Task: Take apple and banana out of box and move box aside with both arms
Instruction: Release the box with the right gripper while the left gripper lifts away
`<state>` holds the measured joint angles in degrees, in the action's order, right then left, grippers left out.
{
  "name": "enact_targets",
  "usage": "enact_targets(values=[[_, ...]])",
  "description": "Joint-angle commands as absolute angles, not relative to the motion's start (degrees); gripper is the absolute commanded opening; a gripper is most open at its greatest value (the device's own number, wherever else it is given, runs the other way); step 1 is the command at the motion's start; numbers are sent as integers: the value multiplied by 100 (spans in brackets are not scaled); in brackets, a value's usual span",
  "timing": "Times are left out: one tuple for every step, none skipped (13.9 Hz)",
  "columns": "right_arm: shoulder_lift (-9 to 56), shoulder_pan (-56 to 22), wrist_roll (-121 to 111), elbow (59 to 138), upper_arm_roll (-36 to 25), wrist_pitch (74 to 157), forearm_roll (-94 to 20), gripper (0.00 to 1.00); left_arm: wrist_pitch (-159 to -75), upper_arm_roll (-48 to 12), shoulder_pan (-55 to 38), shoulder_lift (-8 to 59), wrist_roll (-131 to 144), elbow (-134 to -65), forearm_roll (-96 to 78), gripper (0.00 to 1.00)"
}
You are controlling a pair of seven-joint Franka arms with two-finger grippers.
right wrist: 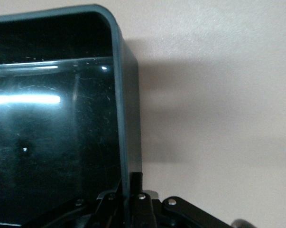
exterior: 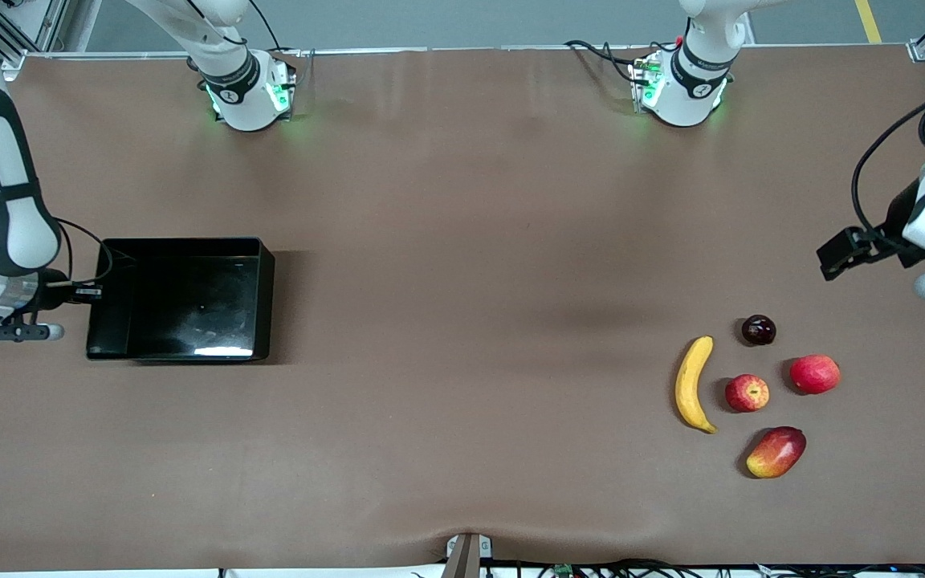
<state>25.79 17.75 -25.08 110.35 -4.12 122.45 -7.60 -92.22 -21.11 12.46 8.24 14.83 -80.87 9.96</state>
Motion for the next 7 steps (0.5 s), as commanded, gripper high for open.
enact_targets(values=[[2610,1872,-2584,10987,-290,12182,-809,24,-9149,-1514,775,406,1222,-8366,495,100],[2619,1872,-2523,10969,-290,12173,-826,97,-9167,-1242,582,256,1187,-8472,336,100],[2619,1889,-2540,10899,-281,12086,-835,100,-9167,-943,276,124,1152,-8586,299,100],[2619,1872,-2540,10751,-273,11885,-844,100,-9167,-749,107,19,1082,-8717,299,100],[2610,1802,-2566,10488,-255,11578,-835,100,-9167,-712,79,-69,1038,-8849,299,100],[2610,1706,-2566,10181,-246,11201,-835,100,-9219,-712,97,-175,968,-9007,299,100],[2610,1601,-2566,9865,-246,11032,-835,100,-9263,-712,97,-184,967,-9052,299,100]])
